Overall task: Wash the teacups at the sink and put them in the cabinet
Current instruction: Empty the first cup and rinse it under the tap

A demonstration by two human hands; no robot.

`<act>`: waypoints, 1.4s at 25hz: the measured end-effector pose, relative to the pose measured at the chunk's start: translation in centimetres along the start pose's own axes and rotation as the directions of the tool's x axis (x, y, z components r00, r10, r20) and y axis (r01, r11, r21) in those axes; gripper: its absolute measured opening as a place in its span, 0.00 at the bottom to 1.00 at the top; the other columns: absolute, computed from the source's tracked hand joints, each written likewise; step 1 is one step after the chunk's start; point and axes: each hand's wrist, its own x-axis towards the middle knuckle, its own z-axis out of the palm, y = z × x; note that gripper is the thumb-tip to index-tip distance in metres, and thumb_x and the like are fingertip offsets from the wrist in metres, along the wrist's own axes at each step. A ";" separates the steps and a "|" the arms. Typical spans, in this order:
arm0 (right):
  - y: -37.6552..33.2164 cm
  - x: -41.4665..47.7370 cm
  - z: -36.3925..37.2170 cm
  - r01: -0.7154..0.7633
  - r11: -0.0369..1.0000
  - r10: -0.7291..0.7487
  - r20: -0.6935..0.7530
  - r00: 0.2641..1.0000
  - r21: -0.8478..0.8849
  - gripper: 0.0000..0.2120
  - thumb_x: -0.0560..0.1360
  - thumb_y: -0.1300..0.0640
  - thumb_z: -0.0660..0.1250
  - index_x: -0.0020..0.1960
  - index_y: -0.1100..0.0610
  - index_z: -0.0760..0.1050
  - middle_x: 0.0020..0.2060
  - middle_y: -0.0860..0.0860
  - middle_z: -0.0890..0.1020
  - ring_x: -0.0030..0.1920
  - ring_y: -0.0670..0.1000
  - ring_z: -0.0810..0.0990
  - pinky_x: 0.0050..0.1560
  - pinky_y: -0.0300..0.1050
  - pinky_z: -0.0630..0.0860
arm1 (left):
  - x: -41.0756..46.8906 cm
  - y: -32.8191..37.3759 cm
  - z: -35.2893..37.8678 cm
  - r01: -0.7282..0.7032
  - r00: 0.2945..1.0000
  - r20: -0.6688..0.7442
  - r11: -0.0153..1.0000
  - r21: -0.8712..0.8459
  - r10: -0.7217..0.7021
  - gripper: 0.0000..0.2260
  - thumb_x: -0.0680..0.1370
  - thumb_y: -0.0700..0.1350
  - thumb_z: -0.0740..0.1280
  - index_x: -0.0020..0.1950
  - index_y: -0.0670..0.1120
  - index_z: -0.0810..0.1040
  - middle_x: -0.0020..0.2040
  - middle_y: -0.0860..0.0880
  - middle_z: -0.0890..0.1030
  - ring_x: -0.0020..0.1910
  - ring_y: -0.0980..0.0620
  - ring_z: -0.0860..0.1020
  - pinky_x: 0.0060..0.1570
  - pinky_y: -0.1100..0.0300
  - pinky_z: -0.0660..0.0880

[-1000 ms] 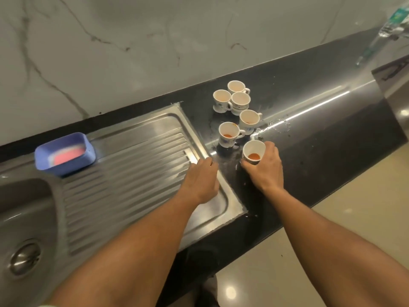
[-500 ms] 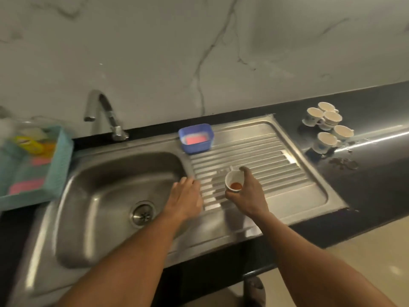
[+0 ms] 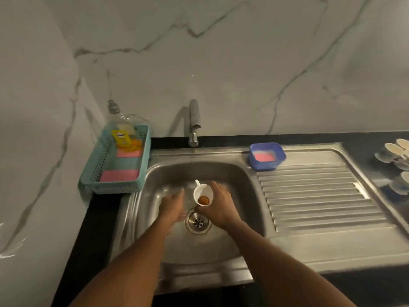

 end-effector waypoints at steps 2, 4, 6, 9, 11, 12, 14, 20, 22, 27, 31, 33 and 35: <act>-2.0 1.8 1.2 0.021 1.000 -0.021 0.000 1.000 0.011 0.29 0.65 0.50 0.79 0.62 0.51 0.71 0.55 0.47 0.77 0.54 0.49 0.75 0.49 0.43 0.70 | 0.8 1.0 -0.2 0.187 0.966 0.221 0.953 -0.237 -0.135 0.23 0.82 0.62 0.61 0.60 0.44 0.80 0.56 0.40 0.83 0.52 0.38 0.84 0.50 0.46 0.83; -3.1 3.8 1.8 0.031 0.999 -0.031 -0.005 0.999 0.021 0.26 0.66 0.49 0.78 0.59 0.52 0.71 0.53 0.47 0.77 0.52 0.49 0.76 0.48 0.44 0.74 | 1.8 2.1 -0.1 0.286 0.926 0.351 0.860 -0.422 -0.136 0.26 0.81 0.63 0.61 0.60 0.42 0.82 0.55 0.41 0.85 0.52 0.41 0.84 0.49 0.47 0.82; -3.7 5.8 1.4 0.036 0.999 -0.038 0.039 0.999 0.039 0.25 0.67 0.47 0.77 0.58 0.52 0.72 0.52 0.47 0.78 0.51 0.49 0.77 0.49 0.45 0.77 | 3.1 3.5 0.1 0.314 0.918 0.384 0.773 -0.551 -0.099 0.22 0.82 0.60 0.62 0.58 0.42 0.82 0.49 0.43 0.86 0.47 0.45 0.84 0.45 0.51 0.81; -4.0 9.5 -0.6 0.068 0.995 -0.078 0.139 0.987 0.072 0.26 0.75 0.44 0.71 0.69 0.52 0.71 0.60 0.47 0.79 0.59 0.50 0.78 0.60 0.50 0.77 | 5.8 5.2 0.2 0.290 0.933 0.354 0.721 -0.629 -0.066 0.19 0.82 0.55 0.63 0.59 0.41 0.81 0.46 0.42 0.86 0.45 0.46 0.83 0.43 0.53 0.80; -4.1 12.8 -1.8 0.027 0.998 -0.030 0.073 0.997 0.048 0.27 0.81 0.48 0.63 0.77 0.53 0.64 0.70 0.53 0.73 0.68 0.53 0.73 0.69 0.55 0.72 | 7.5 5.4 0.4 0.308 0.932 0.351 0.702 -0.643 -0.088 0.20 0.81 0.55 0.65 0.61 0.40 0.80 0.47 0.40 0.85 0.45 0.45 0.82 0.39 0.54 0.81; -4.3 14.3 -2.2 0.027 1.000 -0.027 0.035 0.999 0.002 0.25 0.82 0.52 0.61 0.78 0.54 0.63 0.72 0.55 0.71 0.70 0.55 0.72 0.70 0.55 0.71 | 8.0 5.4 0.5 0.316 0.931 0.351 0.698 -0.643 -0.099 0.20 0.81 0.55 0.66 0.61 0.39 0.79 0.47 0.39 0.84 0.44 0.44 0.82 0.37 0.54 0.81; -4.7 17.7 -2.6 0.066 0.991 -0.063 0.030 0.998 -0.118 0.20 0.83 0.59 0.58 0.75 0.58 0.68 0.69 0.58 0.73 0.67 0.59 0.73 0.66 0.52 0.72 | 9.3 5.3 1.0 0.334 0.926 0.361 0.698 -0.634 -0.115 0.19 0.81 0.54 0.66 0.59 0.39 0.79 0.46 0.38 0.83 0.41 0.43 0.81 0.36 0.55 0.80; -4.1 23.4 -2.7 0.054 0.986 -0.040 0.088 0.995 -0.158 0.12 0.82 0.59 0.64 0.60 0.65 0.78 0.55 0.62 0.82 0.55 0.63 0.80 0.58 0.59 0.79 | 11.3 5.4 2.4 0.378 0.912 0.377 0.680 -0.628 -0.160 0.19 0.80 0.55 0.66 0.55 0.38 0.81 0.44 0.38 0.82 0.39 0.43 0.81 0.36 0.57 0.80; -3.8 24.4 -2.6 0.099 0.980 -0.081 0.110 0.991 -0.171 0.12 0.81 0.57 0.66 0.59 0.64 0.78 0.54 0.62 0.83 0.54 0.62 0.81 0.57 0.60 0.79 | 11.7 5.3 2.6 0.388 0.910 0.378 0.677 -0.626 -0.173 0.20 0.80 0.55 0.66 0.55 0.37 0.80 0.44 0.38 0.82 0.39 0.43 0.81 0.35 0.57 0.81; -3.8 26.3 -1.4 0.204 0.941 -0.151 0.204 0.967 -0.270 0.12 0.80 0.49 0.68 0.58 0.55 0.82 0.52 0.51 0.83 0.49 0.48 0.82 0.57 0.48 0.82 | 12.4 4.6 2.8 0.407 0.904 0.378 0.664 -0.627 -0.197 0.24 0.80 0.56 0.67 0.60 0.36 0.79 0.48 0.36 0.82 0.43 0.42 0.81 0.37 0.56 0.82; -4.5 25.8 -1.2 0.134 0.969 -0.103 0.152 0.983 -0.210 0.18 0.78 0.41 0.67 0.54 0.56 0.82 0.43 0.49 0.83 0.41 0.45 0.81 0.45 0.41 0.82 | 12.6 4.0 2.8 0.410 0.901 0.389 0.670 -0.619 -0.192 0.24 0.79 0.57 0.68 0.61 0.36 0.79 0.48 0.36 0.82 0.43 0.43 0.81 0.37 0.56 0.82; -4.6 24.8 -1.0 0.073 0.993 -0.067 0.062 0.996 -0.091 0.14 0.79 0.49 0.69 0.52 0.60 0.81 0.44 0.54 0.84 0.43 0.51 0.84 0.46 0.47 0.84 | 12.6 3.9 2.9 0.407 0.901 0.389 0.676 -0.614 -0.190 0.25 0.78 0.58 0.69 0.61 0.36 0.79 0.48 0.37 0.82 0.43 0.43 0.81 0.37 0.56 0.82; -4.4 23.7 -0.8 0.008 1.000 -0.007 -0.048 0.999 0.010 0.06 0.78 0.60 0.71 0.51 0.63 0.80 0.45 0.57 0.83 0.48 0.57 0.84 0.51 0.55 0.83 | 12.7 3.7 2.7 0.406 0.902 0.388 0.676 -0.615 -0.189 0.23 0.79 0.57 0.67 0.59 0.37 0.80 0.46 0.37 0.83 0.42 0.43 0.81 0.37 0.56 0.82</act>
